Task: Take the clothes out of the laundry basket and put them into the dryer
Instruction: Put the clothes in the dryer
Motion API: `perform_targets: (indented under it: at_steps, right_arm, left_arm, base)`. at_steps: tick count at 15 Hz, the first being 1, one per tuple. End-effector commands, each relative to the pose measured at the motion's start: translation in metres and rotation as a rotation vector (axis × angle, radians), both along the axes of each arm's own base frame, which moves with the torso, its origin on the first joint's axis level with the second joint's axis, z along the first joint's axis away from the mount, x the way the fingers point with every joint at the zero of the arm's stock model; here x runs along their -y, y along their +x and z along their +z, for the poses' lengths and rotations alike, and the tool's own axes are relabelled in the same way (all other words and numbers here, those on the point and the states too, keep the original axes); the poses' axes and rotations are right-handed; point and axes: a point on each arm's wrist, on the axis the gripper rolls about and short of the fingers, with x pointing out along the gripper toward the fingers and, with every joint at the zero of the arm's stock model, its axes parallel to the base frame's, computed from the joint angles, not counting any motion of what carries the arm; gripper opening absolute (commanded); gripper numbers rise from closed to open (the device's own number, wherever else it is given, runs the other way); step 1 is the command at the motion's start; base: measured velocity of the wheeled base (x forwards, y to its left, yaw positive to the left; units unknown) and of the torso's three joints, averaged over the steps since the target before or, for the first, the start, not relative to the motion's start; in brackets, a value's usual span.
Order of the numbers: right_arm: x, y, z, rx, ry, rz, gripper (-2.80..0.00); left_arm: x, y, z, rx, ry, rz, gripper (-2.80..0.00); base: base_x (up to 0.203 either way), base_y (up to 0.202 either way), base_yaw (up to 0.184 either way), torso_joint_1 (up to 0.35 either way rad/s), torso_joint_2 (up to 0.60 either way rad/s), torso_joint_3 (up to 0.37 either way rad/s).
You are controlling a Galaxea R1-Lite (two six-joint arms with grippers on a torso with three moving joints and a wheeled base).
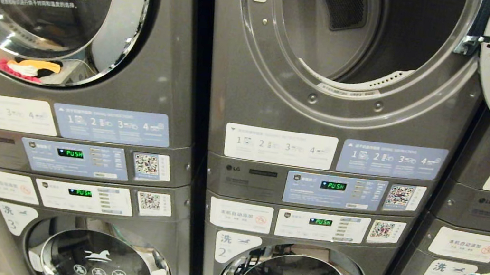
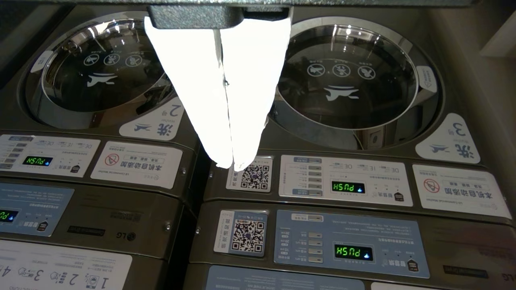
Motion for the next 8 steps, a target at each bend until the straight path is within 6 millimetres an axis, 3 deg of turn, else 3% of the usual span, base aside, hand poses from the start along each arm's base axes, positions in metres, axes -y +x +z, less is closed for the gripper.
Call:
perform_targets:
  at_steps: [1, 3, 8]
  right_arm:
    - [0.0, 0.0, 0.002, 0.002, -0.004, 0.007, -2.8]
    - [-0.002, -0.001, 0.01, 0.009, -0.033, 0.042, -2.8]
    - [-0.009, -0.004, 0.036, 0.012, -0.149, 0.209, -2.8]
  left_arm:
    - [0.0, 0.001, -0.004, -0.012, -0.001, 0.0, -2.8]
    - [0.0, 0.001, -0.004, -0.012, -0.002, 0.0, -2.8]
    - [0.0, 0.001, -0.004, -0.012, -0.002, 0.0, -2.8]
  base:
    - [0.0, 0.0, 0.0, 0.0, 0.0, 0.0]
    - [0.108, 0.004, 0.0, -0.013, 0.0, 0.004]
    - [0.197, 0.0, -0.001, 0.01, 0.0, 0.0]
